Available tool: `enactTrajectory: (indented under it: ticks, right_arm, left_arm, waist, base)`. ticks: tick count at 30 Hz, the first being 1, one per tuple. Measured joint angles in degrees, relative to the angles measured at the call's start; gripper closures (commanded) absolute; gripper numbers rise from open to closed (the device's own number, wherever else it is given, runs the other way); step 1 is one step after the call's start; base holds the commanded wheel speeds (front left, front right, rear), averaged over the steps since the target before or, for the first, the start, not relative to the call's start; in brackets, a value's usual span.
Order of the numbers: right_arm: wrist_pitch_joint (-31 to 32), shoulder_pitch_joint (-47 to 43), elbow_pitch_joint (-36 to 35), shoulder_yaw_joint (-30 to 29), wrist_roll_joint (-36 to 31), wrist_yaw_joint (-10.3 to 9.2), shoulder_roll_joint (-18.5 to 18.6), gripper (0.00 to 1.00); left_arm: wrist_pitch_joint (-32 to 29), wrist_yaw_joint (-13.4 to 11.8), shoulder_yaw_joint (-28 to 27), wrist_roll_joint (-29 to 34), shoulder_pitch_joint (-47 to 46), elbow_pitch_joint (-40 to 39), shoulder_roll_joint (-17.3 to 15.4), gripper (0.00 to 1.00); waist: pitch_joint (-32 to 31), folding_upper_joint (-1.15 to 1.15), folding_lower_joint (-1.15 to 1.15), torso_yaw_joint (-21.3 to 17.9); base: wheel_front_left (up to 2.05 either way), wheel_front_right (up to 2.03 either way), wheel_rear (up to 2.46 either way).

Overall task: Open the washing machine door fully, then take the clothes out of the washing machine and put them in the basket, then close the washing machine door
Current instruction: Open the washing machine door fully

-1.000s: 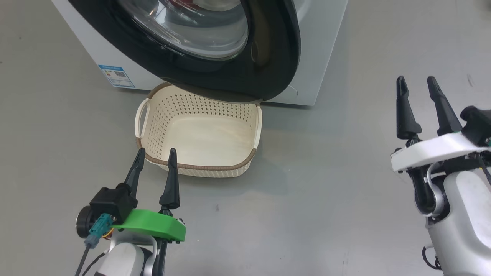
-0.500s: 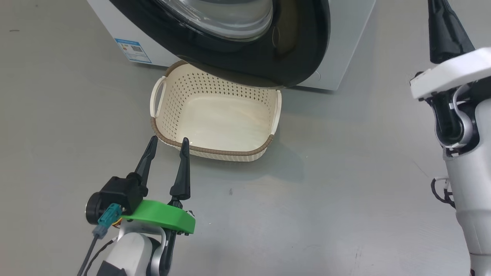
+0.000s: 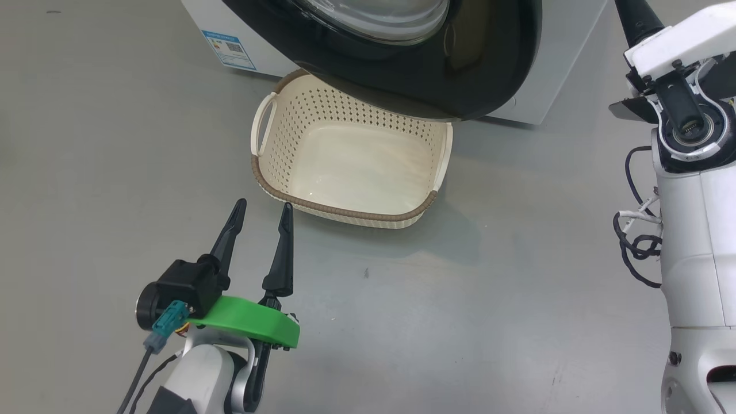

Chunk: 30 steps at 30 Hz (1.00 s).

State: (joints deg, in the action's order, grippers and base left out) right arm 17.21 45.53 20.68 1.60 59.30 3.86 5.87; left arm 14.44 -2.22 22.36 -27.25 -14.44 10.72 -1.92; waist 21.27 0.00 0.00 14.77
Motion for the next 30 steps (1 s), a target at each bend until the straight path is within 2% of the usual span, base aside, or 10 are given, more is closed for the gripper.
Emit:
enactTrajectory:
  ticks: [8,15,21,30]
  right_arm:
    - [8.6,5.2,4.2,-5.2,11.5,-5.26,-0.9,1.0]
    - [14.3,8.3,7.2,-6.0,15.9,-8.76,-0.9,1.0]
    - [17.5,9.8,9.5,-7.6,19.7,-10.09,-1.2,1.0]
    - [20.6,11.0,12.8,-8.1,21.7,-10.66,-1.3,1.0]
  left_arm:
    - [0.0,-0.3,0.6,-1.1,-0.6,0.0,0.0,0.0]
    - [0.0,-0.5,0.6,-1.5,-1.0,-0.1,0.0,0.0]
    - [0.0,-0.6,1.0,-1.6,-1.0,0.0,0.0,0.0]
    - [0.0,-0.6,1.5,-1.6,-1.0,0.0,0.0,0.0]
  waist:
    - [1.2,0.0,0.0,1.3]
    - [1.6,0.0,0.0,2.0]
    - [1.5,0.0,0.0,2.2]
    - [1.1,0.0,0.0,2.6]
  base:
    - [0.0,0.0,0.0]
    - [0.0,0.0,0.0]
    - [0.0,0.0,0.0]
    - [0.0,0.0,0.0]
